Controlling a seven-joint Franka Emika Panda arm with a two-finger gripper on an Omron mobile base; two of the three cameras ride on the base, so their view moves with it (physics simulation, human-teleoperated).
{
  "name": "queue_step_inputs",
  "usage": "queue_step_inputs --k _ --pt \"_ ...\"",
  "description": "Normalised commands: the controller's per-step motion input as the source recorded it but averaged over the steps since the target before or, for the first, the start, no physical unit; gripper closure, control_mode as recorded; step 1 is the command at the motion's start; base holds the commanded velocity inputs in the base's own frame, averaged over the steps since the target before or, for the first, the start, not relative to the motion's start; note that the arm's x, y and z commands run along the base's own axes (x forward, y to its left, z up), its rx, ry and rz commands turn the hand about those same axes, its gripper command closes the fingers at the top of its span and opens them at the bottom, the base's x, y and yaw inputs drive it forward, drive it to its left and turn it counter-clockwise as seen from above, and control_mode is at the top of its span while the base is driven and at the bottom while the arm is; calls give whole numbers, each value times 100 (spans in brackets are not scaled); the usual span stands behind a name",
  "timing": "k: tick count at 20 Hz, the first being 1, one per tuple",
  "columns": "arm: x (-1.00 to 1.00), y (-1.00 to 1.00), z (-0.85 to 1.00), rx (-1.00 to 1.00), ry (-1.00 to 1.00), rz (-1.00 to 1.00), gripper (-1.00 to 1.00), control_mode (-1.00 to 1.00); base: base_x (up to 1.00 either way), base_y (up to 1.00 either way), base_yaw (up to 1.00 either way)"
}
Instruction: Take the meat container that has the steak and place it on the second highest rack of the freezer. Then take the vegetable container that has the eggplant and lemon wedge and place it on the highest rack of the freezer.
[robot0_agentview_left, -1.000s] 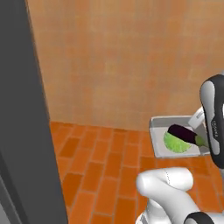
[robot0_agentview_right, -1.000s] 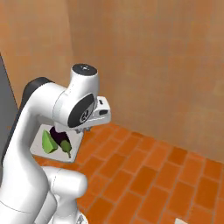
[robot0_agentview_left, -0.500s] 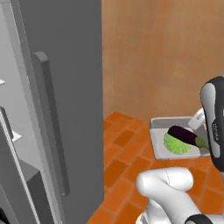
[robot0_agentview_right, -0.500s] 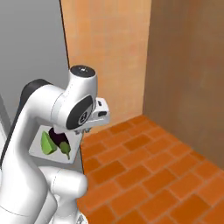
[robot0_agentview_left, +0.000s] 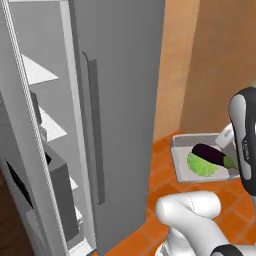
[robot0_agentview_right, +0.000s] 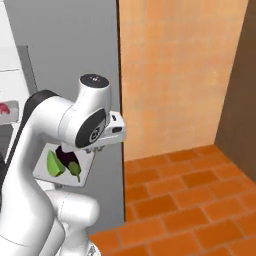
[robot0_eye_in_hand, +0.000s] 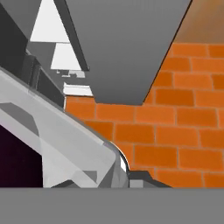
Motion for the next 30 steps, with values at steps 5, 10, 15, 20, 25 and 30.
queue_step_inputs --k 5,10,15,20,25,30 --pt "0 0 0 0 0 0 100 100 0 -72 71" --pt "0 0 0 0 0 0 100 100 0 -69 76" --pt "0 0 0 0 0 0 100 100 21 -41 73" --pt "0 0 0 0 0 0 100 100 34 -13 56" --pt "0 0 0 0 0 0 100 100 39 -10 11" --pt "0 0 0 0 0 0 100 100 44 -4 0"
